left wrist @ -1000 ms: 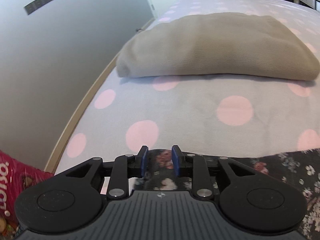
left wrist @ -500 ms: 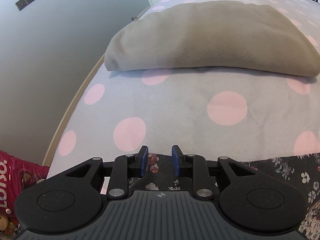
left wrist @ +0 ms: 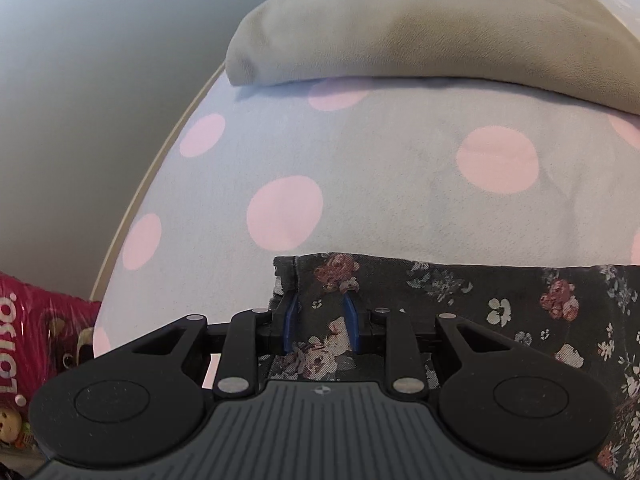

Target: Fold clothes

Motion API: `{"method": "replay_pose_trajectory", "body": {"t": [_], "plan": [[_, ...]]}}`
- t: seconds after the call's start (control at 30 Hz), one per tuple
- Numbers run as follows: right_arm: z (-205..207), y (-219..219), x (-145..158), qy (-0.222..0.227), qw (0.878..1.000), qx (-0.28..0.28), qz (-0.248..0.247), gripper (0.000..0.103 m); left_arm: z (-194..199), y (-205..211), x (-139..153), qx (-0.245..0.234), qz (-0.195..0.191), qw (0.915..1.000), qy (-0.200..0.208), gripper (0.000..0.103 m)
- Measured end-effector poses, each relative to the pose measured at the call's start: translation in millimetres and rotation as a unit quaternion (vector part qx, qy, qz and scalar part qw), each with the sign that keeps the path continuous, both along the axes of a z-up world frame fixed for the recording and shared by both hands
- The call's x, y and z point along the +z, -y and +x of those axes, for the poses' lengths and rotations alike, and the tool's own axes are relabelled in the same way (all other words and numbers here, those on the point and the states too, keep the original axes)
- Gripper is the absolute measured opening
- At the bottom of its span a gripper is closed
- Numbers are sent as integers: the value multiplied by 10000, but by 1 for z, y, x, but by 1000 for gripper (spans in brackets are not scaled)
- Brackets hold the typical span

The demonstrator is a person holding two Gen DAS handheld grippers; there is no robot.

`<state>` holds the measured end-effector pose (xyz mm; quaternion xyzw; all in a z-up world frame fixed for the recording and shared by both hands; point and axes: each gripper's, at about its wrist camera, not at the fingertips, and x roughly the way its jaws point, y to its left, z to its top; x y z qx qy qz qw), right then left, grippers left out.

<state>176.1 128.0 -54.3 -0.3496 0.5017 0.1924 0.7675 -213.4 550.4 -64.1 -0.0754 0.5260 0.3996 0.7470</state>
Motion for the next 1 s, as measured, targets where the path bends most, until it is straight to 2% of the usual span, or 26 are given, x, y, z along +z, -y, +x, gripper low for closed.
{"method": "replay_pose_trajectory", "body": {"t": [0.17,0.23,0.33,0.37,0.43,0.53,0.6,0.67,0.73,0.8,0.87,1.0], "plan": [[-34,32,27,-288,9959,148,846,10,-6,4,15,49,108,9996,264,24],[-57,42,31,-435,9927,379,1061,10,-8,6,19,29,106,9995,290,24],[-108,57,32,-592,9842,966,1362,18,-10,18,23,-275,51,9993,241,24],[-125,61,31,-625,9802,1209,1438,22,-11,23,23,-390,32,9991,190,24],[-160,67,27,-690,9703,1692,1588,23,-13,33,20,-540,-6,9985,24,24],[-202,70,20,-659,9557,2307,1704,23,-21,36,15,-326,-39,9993,-180,24],[-223,71,15,-668,9443,2670,1804,24,-30,37,16,-236,-198,9995,-60,24],[-242,73,12,-639,9324,3015,1888,25,-36,45,21,-457,-393,9981,130,24],[-258,73,8,-536,9207,3414,1816,26,-35,64,25,-1064,-377,9935,174,24],[-272,72,2,-321,9100,3782,1666,26,-32,90,28,-1689,-278,9851,138,27],[-279,71,-2,-299,9020,4000,1599,26,-26,116,29,-2253,-198,9741,81,34],[-287,66,-12,-344,8912,4260,1517,28,-11,168,21,-3224,-143,9464,-154,35]]}}
